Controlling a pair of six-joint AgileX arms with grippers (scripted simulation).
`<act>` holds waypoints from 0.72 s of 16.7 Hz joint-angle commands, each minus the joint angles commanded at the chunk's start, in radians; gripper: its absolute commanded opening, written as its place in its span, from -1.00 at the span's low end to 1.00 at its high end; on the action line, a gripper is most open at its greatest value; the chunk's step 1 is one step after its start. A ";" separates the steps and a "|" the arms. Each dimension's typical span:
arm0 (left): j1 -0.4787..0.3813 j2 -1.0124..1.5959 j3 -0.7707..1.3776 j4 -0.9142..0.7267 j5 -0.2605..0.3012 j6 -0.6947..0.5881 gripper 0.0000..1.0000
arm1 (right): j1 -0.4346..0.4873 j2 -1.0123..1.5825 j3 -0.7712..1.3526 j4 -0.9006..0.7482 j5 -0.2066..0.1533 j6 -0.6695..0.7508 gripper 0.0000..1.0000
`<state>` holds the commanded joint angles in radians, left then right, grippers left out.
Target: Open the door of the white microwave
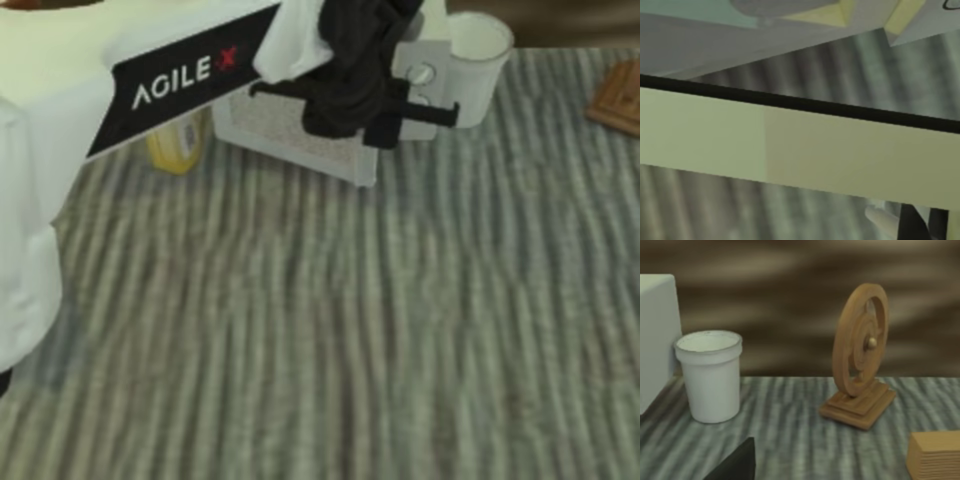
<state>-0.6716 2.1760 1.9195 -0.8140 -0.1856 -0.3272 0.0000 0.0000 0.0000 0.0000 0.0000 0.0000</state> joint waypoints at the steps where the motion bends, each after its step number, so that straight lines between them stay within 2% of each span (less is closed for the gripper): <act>1: 0.000 0.000 0.000 0.000 0.000 0.000 -1.00 | 0.000 0.000 0.000 0.000 0.000 0.000 1.00; 7: -0.007 0.003 -0.006 0.002 0.006 -0.001 -1.00 | 0.000 0.000 0.000 0.000 0.000 0.000 1.00; 12: 0.012 -0.069 -0.108 0.053 0.042 0.079 -1.00 | 0.000 0.000 0.000 0.000 0.000 0.000 1.00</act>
<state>-0.6599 2.1066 1.8116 -0.7609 -0.1432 -0.2485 0.0000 0.0000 0.0000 0.0000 0.0000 0.0000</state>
